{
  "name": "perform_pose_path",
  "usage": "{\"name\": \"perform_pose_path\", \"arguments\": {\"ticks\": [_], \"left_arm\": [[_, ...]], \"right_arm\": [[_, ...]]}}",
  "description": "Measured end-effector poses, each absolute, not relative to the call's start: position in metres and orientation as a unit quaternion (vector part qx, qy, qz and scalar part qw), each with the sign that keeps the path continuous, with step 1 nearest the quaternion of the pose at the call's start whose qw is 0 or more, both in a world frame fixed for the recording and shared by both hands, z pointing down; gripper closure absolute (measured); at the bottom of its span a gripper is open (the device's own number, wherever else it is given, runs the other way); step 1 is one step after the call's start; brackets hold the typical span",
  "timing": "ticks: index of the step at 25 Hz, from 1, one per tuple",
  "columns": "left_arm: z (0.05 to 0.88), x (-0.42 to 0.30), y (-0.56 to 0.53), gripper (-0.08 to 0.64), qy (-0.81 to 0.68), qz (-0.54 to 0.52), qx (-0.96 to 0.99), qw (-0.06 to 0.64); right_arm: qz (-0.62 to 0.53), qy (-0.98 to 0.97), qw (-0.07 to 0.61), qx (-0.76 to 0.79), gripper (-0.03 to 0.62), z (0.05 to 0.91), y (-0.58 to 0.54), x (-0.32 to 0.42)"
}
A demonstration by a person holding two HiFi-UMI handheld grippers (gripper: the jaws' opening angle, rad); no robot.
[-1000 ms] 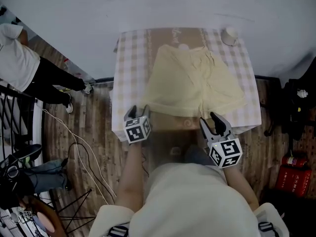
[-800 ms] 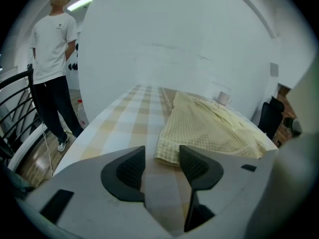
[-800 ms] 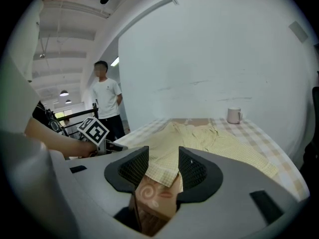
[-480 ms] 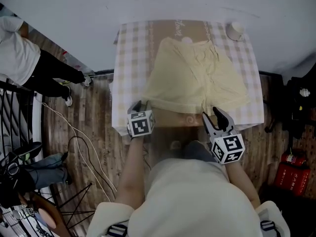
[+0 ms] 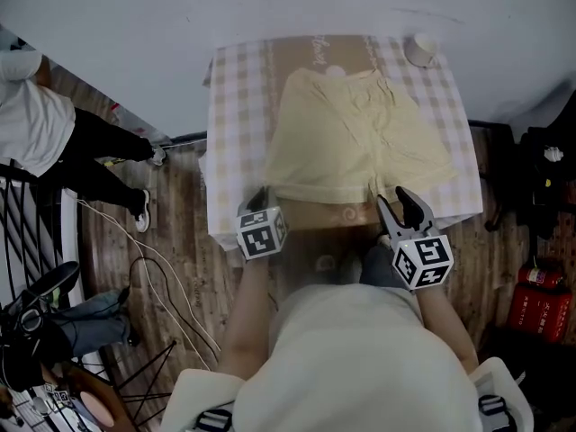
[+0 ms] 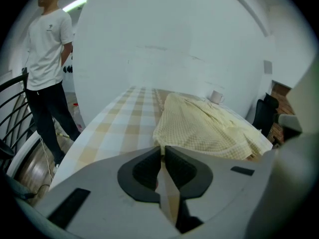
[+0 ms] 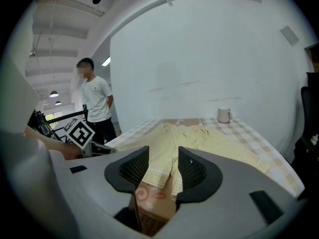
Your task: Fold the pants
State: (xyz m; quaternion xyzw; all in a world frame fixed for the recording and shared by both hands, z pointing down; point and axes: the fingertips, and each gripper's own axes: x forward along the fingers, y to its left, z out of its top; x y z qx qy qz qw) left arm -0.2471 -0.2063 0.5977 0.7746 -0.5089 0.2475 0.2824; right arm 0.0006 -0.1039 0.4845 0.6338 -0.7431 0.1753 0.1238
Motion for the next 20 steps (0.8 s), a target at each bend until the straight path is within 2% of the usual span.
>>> {"name": "perform_pose_path", "arguments": {"ticks": [10, 20], "left_arm": [[0.553, -0.228, -0.192, 0.534, -0.519, 0.21, 0.788, 0.258], [0.502, -0.14, -0.187, 0.535, -0.511, 0.163, 0.804, 0.256]], "right_arm": [[0.169, -0.738, 0.106, 0.645, 0.419, 0.478, -0.102, 0.036], [0.156, -0.751, 0.096, 0.635, 0.423, 0.466, -0.116, 0.109]]}}
